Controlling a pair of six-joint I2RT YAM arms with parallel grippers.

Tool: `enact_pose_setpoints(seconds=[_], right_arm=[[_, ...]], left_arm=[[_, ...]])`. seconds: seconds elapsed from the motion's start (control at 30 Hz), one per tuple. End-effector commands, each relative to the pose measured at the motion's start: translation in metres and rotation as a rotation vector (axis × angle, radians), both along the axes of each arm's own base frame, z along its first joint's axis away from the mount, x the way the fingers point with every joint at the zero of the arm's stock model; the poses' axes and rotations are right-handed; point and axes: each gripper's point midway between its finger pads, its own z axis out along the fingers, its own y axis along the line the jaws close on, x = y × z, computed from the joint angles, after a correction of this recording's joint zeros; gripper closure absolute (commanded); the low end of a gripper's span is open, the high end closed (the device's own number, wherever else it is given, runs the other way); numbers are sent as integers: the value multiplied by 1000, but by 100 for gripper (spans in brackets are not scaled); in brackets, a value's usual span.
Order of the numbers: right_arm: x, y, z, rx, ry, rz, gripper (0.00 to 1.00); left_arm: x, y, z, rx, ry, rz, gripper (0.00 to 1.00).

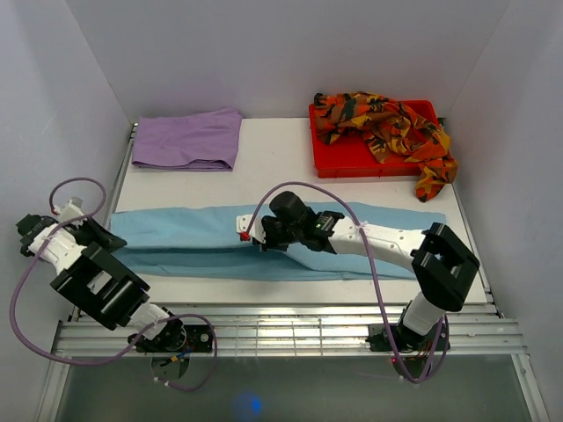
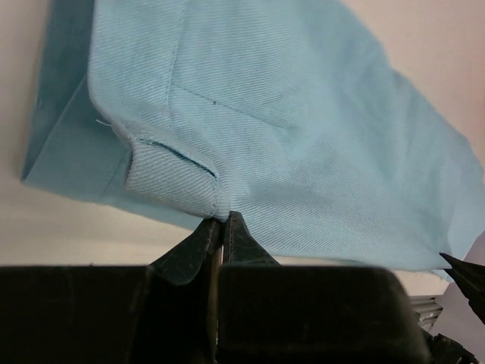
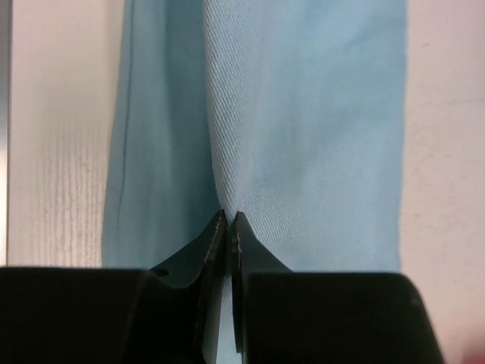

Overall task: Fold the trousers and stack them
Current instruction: Fold the trousers

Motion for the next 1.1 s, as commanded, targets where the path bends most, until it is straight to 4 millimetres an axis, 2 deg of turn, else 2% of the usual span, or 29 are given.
enact_pose_setpoints(seconds=[0.0,0.07,0.17,0.27,0.37,0.47,0.63,0.73,0.77,0.9,1.07], right_arm=[[-24,-15,-46,-116,112,48,92],[-30,-16,-69,-163,145,63,92],[-36,-12,-86,-188,169,80,92],[-39,-7,-97,-212,183,91,92],[-36,0,-96,-210,183,96,92],[-35,3,-91,-206,182,103,92],[-36,8,-64,-172,175,107,92],[-38,6,-57,-160,171,114,92],[-39,3,-59,-165,173,115,92],[-43,2,-77,-208,204,116,92],[-43,2,-94,-247,227,107,92]], left_arm=[[-29,12,-58,35,181,29,100],[-34,26,-77,53,243,82,100],[-37,42,-99,64,302,128,100],[-33,54,-107,70,319,156,100],[-29,60,-105,79,316,157,100],[-23,61,-90,83,273,134,100],[-7,65,-39,167,136,87,100],[-5,71,-18,242,100,76,100],[-8,73,-18,264,112,77,100],[-18,83,-33,310,170,100,100],[-30,82,-75,277,257,109,100]])
